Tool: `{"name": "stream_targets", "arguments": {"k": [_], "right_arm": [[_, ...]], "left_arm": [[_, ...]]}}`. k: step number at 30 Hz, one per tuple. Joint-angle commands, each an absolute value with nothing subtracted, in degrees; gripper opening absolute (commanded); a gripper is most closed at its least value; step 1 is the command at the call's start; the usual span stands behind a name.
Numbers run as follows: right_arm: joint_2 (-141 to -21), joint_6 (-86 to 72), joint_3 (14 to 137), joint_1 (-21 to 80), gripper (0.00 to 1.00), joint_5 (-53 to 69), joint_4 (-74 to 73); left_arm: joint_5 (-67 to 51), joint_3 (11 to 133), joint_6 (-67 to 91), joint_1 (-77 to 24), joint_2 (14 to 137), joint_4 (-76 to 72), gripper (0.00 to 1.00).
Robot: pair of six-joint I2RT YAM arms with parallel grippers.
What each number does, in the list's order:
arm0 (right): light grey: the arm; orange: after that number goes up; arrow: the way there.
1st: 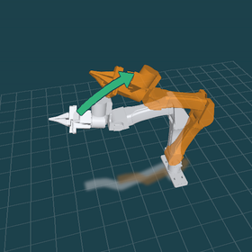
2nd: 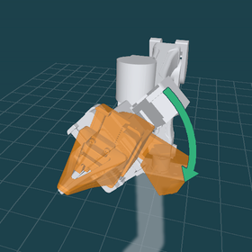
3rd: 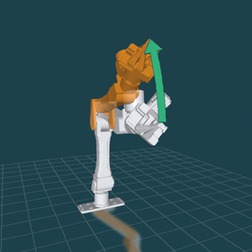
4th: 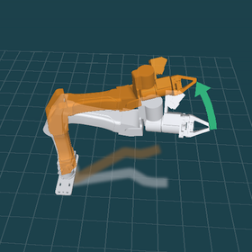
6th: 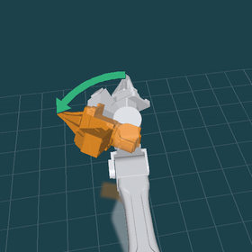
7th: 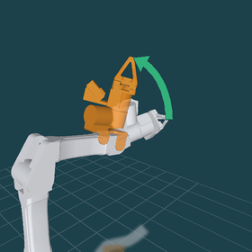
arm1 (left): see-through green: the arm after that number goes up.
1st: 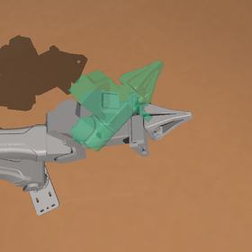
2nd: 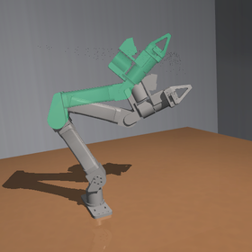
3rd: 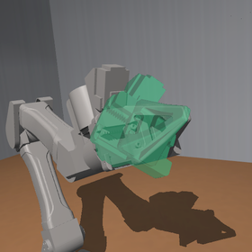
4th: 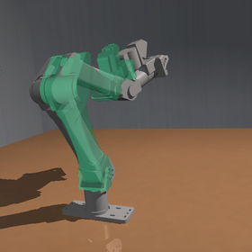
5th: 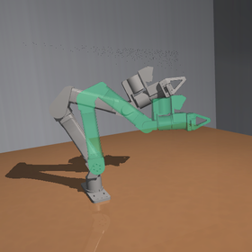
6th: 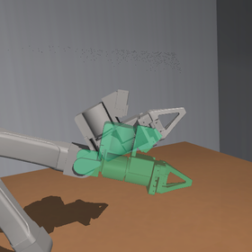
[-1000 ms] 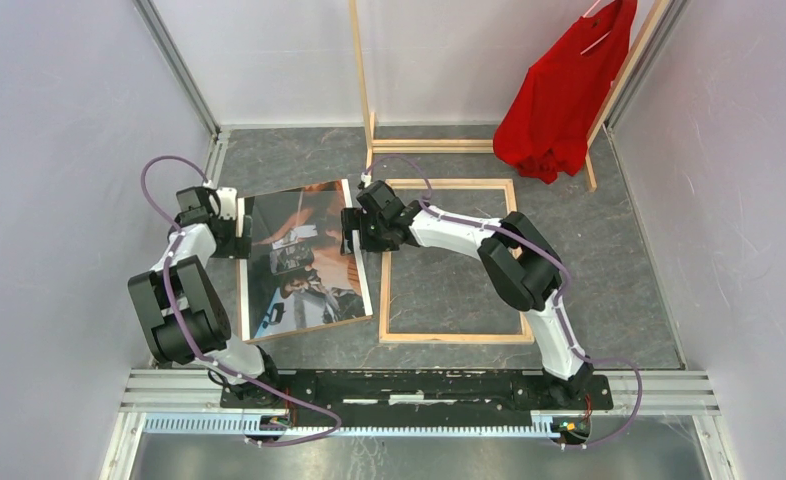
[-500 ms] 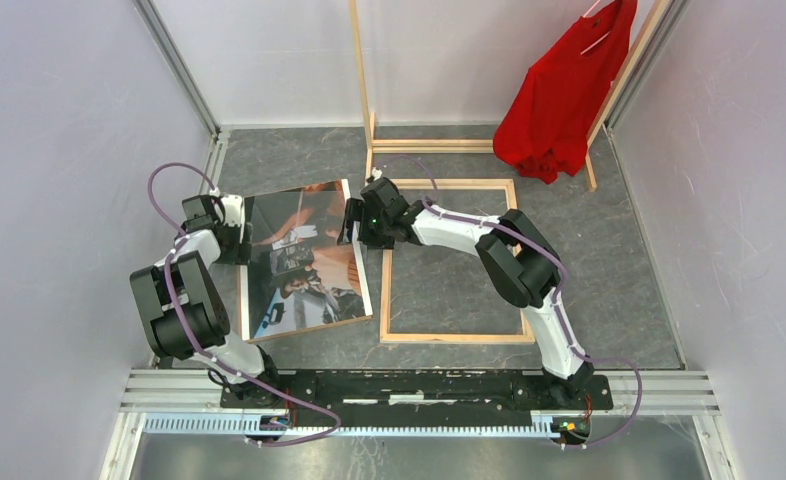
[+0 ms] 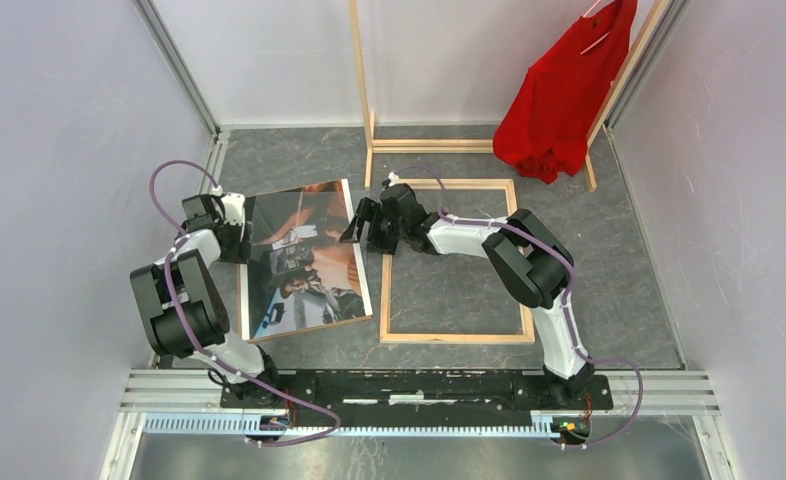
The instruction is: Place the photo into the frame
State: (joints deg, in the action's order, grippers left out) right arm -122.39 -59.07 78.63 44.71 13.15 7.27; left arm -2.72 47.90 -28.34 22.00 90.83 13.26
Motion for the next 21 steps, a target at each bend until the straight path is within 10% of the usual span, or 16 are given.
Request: {"name": "stream_targets", "arguments": {"k": [1, 21], "right_arm": [[-117.5, -60.3, 78.8, 45.2, 0.83, 15.4, 13.3], [-119.4, -56.1, 82.0, 47.2, 0.68, 14.8, 12.0]], "left_arm": [[-2.4, 45.7, -31.4, 21.8, 93.1, 15.6, 0.76], [-3.1, 47.1, -32.9, 21.9, 93.1, 18.8, 0.79]]}}
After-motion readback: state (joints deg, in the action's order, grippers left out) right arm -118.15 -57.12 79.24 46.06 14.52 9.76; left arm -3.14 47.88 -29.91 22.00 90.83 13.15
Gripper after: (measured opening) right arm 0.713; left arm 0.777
